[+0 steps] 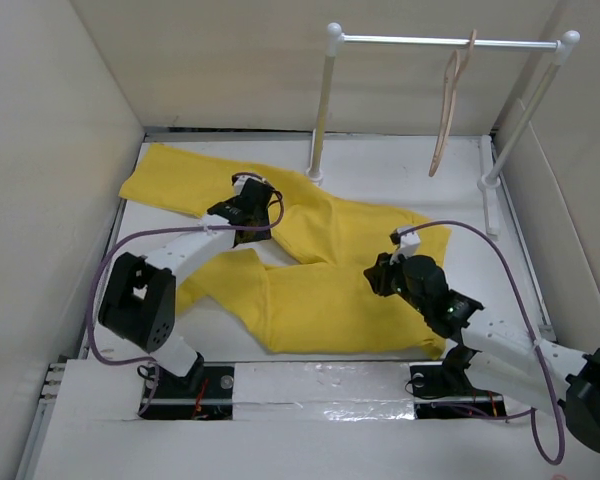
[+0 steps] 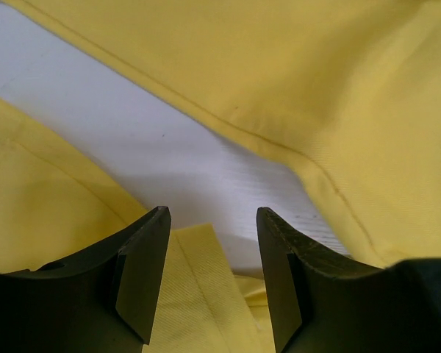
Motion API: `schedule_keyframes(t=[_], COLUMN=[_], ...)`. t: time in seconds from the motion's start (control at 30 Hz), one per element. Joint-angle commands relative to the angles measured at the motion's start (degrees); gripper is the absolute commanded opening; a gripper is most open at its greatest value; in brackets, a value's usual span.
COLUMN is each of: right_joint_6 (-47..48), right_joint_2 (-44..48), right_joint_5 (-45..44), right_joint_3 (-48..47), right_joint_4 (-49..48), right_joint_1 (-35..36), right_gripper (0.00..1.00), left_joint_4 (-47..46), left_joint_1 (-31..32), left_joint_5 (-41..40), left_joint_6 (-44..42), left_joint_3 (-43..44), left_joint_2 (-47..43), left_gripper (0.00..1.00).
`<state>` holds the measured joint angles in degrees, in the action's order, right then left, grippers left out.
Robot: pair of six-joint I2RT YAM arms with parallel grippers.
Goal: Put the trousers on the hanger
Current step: Flatten out the trousers at the center of the board.
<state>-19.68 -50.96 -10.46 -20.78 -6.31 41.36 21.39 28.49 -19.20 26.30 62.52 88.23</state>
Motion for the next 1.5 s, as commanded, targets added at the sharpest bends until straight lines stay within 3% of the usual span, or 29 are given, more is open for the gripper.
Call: schedule_keyframes(t=[0.0,0.27,0.37,0.4,0.47,0.6,0.87,1.0,1.03,1.13,1.23,1.33,1.37,1.47], right_joint_6=[0.9,0.2,0.1,0.1,0.2,0.4,-1.1,-4.6,-4.8,-5.1,-3.6,-2.6,-2.6,-3.5], right_joint_2=[3.6,6.8,7.5,7.7,8.4,9.6,11.9,15.7,17.0,16.9,11.7,3.9,2.1,-3.1], right_joint_5=[-0.4,-0.4,-0.1,0.0,-0.3,0.8,-1.4,-5.8,-6.0,-3.4,-1.1,3.7,6.8,12.5], right_joint_3=[0.4,1.6,1.8,1.7,1.7,1.9,2.5,2.7,2.7,2.1,-0.4,-2.9,-3.3,-2.2], right_joint_4=[-0.6,0.1,0.4,0.9,1.6,2.6,4.8,7.8,8.1,7.3,6.9,6.9,6.5,2.1], right_joint_1=[0.6,0.0,-0.5,-1.0,-1.5,-4.4,-7.5,-11.4,-12.8,-19.6,-26.4,-37.6,-43.2,-50.0], right_gripper=[0.32,0.48,0.48,0.48,0.48,0.48,0.49,0.77,0.79,0.81,0.87,0.96,0.97,0.99], left_joint_4=[4.5,3.6,3.1,3.0,2.9,4.2,5.5,0.0,-0.9,-4.8,-5.1,-3.4,-2.8,-3.7], left_joint_1=[0.8,2.3,2.3,2.3,2.3,2.3,2.8,2.8,2.8,2.8,2.8,2.8,2.8,2.8], left_joint_5=[-2.6,0.1,0.8,1.0,1.0,-0.7,-13.6,-16.5,-17.1,-16.3,-13.7,-13.3,-13.8,-15.1], left_joint_6=[-2.0,0.1,0.8,1.3,2.1,4.1,18.7,26.9,28.2,29.4,29.4,29.4,29.2,27.6], left_joint_3=[1.6,-0.3,-1.3,-2.0,-3.9,-6.0,-9.9,-20.9,-25.2,-31.5,-33.5,-32.8,-32.6,-32.0], left_joint_2=[2.1,7.4,6.7,5.9,2.7,-5.0,-35.4,-57.4,-66.1,-79.4,-84.8,-86.0,-86.4,-89.0], left_gripper=[0.48,0.47,0.27,0.15,0.01,0.0,0.0,0.0,0.0,0.0,0.0,0.0,0.0,0.0])
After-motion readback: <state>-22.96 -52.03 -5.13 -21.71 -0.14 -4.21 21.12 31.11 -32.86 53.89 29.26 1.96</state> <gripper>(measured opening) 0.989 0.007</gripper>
